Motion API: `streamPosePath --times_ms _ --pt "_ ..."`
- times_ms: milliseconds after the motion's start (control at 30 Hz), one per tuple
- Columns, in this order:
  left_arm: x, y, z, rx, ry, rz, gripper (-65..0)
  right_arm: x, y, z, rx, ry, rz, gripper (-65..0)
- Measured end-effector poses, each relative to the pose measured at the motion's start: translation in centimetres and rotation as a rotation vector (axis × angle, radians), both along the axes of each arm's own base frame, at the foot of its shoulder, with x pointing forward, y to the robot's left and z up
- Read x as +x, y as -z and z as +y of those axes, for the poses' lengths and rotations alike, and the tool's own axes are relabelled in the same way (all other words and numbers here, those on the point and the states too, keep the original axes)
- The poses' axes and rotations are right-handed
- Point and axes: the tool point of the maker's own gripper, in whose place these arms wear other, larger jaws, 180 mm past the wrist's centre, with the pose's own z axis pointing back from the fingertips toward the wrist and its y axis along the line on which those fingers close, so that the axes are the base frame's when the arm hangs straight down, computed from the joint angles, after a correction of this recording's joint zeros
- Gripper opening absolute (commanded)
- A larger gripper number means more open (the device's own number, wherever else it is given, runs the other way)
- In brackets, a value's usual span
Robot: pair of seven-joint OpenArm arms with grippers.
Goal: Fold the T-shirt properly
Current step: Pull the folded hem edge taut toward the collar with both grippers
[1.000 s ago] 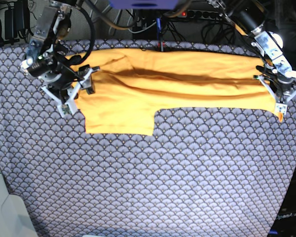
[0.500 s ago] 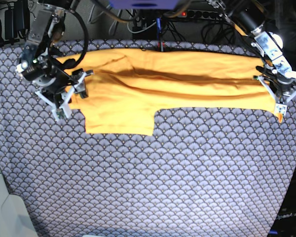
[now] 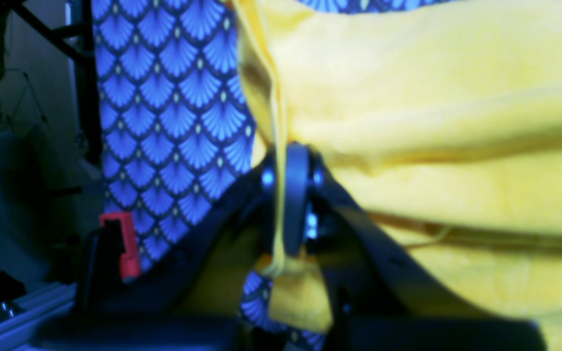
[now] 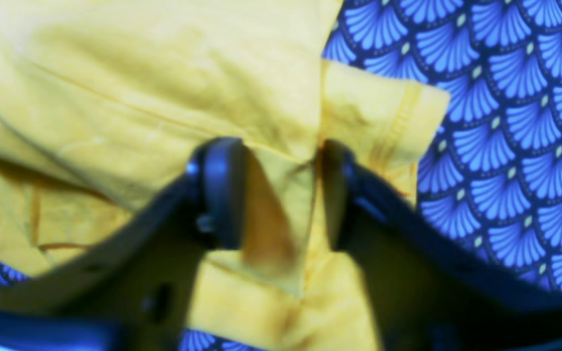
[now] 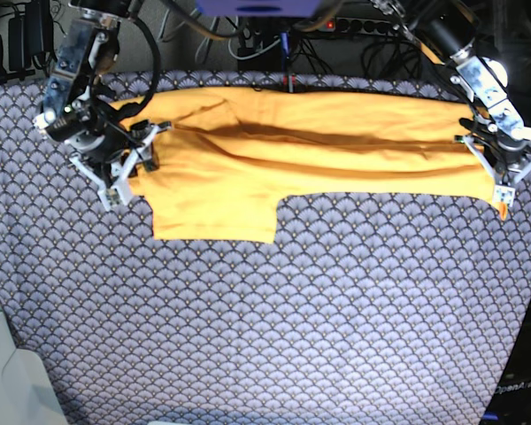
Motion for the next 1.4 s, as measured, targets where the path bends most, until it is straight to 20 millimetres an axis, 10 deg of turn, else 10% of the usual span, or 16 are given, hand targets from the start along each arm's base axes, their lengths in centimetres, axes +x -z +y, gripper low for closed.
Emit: streamPosePath --times_ms 100,500,1400 --pt "0.0 0.0 0.0 0.0 0.0 -0.001 -65.0 0.1 -0.1 0.0 0.0 0.0 -0.002 -65.0" --pt "0.6 -3.0 0.6 0.061 -0.003 -0.062 -65.0 0.5 -3.9 -0.7 -0.061 -0.011 -0.114 -65.0" --pt "-1.1 -4.5 1.9 0.073 -0.087 -0.076 -65.0 -5.6 -1.2 -3.5 -0.042 0.076 -0.026 -65.0"
